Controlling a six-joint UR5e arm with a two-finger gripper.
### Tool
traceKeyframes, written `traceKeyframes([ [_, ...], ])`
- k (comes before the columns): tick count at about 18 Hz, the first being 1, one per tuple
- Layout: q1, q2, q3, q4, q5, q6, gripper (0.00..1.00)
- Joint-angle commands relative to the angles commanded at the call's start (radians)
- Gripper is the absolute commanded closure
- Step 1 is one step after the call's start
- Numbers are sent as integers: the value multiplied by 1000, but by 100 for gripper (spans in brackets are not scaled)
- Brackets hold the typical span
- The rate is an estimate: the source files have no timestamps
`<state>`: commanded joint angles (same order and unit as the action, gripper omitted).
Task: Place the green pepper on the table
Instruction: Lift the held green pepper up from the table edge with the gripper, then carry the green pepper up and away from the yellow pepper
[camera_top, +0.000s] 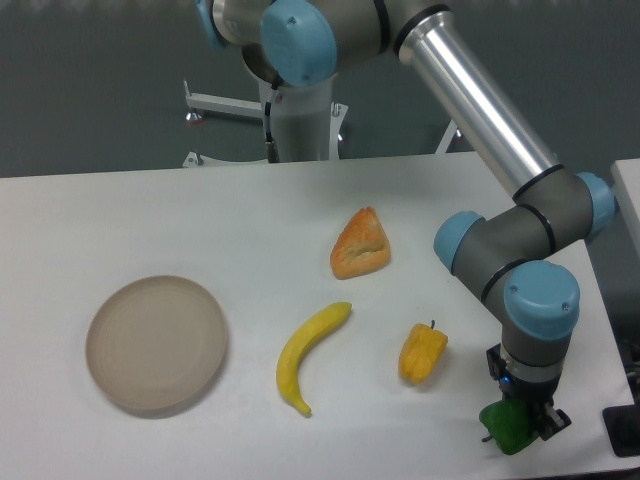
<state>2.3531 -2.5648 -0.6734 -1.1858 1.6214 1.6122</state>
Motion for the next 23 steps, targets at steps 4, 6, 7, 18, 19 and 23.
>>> traceKeyframes([
  [4, 0, 3, -3, -2, -6, 0, 59],
  [6, 0, 12, -18, -3, -17, -5, 59],
  [7, 0, 24, -24, -20, -17, -12, 59],
  [18, 29, 253, -233, -132, -116, -23, 59],
  [19, 44, 285, -274, -130, -129, -20, 59],
  [23, 103, 392, -428, -127, -146, 14, 59],
])
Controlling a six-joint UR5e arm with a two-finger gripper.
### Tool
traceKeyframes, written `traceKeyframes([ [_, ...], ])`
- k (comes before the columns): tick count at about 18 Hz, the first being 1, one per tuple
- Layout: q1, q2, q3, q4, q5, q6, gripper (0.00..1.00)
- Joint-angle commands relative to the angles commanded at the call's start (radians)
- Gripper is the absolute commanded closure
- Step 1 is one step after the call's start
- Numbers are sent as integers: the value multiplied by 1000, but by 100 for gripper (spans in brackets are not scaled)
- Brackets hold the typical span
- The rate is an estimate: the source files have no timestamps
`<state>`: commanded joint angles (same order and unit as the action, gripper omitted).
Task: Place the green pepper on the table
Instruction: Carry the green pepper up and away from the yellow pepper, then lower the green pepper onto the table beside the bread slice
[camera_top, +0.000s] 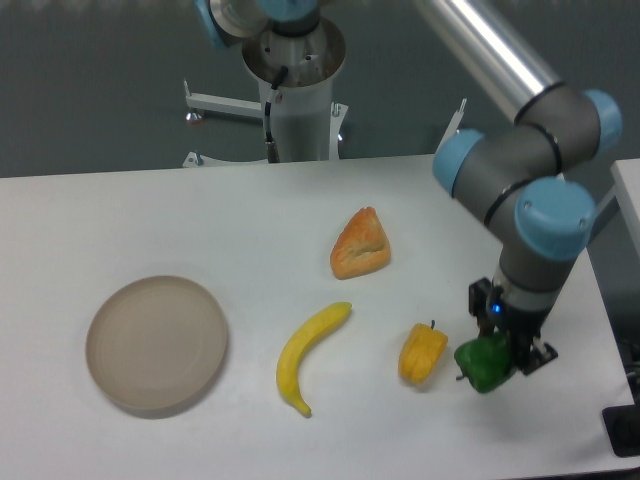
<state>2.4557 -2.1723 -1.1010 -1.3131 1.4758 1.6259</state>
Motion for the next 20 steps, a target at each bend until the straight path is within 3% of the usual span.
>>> traceKeyframes([
  [5, 83, 83, -164, 21, -31, 169, 59],
  [9, 114, 118, -243, 41, -26, 259, 59],
  [12, 127, 124, -308, 89, -25, 301, 60],
  [17, 146, 146, -382, 115, -31, 298, 60],
  [20, 157, 146, -390, 107, -44, 286, 60],
])
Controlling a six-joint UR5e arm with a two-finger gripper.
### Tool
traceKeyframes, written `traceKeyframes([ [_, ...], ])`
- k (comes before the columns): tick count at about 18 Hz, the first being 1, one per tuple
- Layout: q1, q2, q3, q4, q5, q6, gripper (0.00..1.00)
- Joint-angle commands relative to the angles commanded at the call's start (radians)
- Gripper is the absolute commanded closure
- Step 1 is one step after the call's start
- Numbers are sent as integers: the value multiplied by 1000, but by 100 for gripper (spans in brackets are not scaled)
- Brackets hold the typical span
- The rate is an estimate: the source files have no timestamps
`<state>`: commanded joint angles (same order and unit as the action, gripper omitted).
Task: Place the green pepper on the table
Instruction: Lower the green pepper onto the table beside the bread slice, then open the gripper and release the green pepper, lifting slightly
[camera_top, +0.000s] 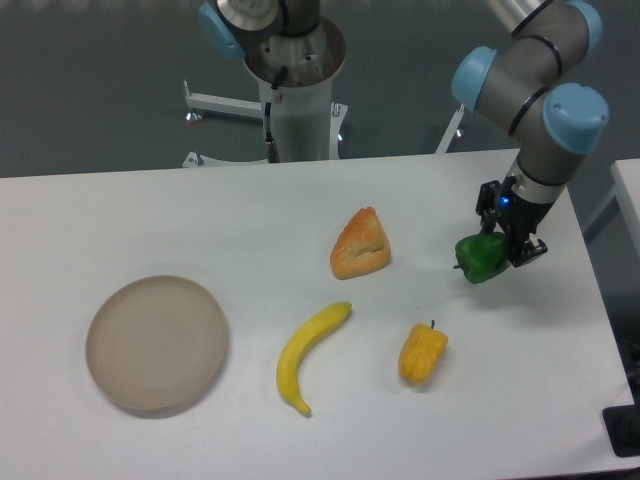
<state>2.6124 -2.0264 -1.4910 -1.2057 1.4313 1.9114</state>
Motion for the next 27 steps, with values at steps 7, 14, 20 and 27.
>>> traceKeyframes([
  [7, 12, -2, -41, -11, -41, -17, 60],
  [14, 11, -8, -57, -9, -49, -20, 59],
  [20, 9, -12, -69, 1, -46, -20, 59],
  [27, 8, -14, -78, 3, -46, -20, 58],
])
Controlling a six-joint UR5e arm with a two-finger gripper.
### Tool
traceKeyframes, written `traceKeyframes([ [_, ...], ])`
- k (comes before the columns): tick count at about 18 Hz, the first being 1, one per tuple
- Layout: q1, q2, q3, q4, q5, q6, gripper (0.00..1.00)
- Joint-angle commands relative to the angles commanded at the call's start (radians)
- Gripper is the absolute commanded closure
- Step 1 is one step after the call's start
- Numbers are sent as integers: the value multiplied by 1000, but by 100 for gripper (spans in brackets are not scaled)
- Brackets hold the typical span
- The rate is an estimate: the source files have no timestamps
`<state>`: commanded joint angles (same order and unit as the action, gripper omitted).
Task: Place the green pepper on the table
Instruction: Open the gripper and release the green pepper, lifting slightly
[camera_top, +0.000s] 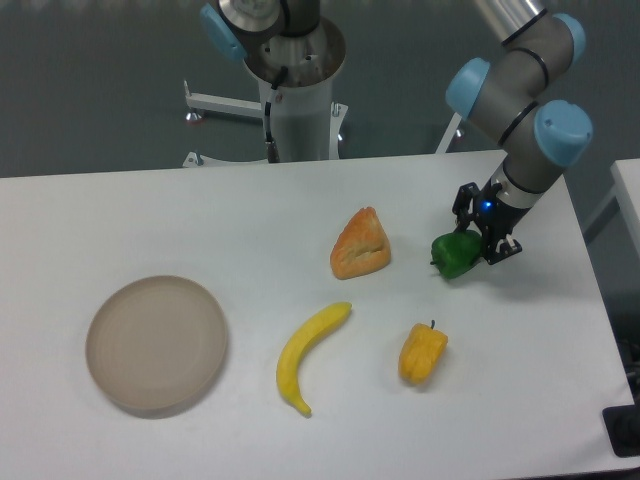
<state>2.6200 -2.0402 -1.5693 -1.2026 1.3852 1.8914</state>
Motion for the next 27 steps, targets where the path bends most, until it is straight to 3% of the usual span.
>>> traceKeyframes([
  [7, -2, -2, 0, 0, 2, -2, 54],
  [9, -2, -2, 0, 0, 2, -2, 48],
  [12, -2, -2, 0, 0, 2, -2, 38],
  [17, 0, 0, 3, 3, 3, -2, 3],
  [18, 0, 2, 3, 5, 5, -2, 0],
  [27, 2, 11, 58, 6, 9, -44, 0],
])
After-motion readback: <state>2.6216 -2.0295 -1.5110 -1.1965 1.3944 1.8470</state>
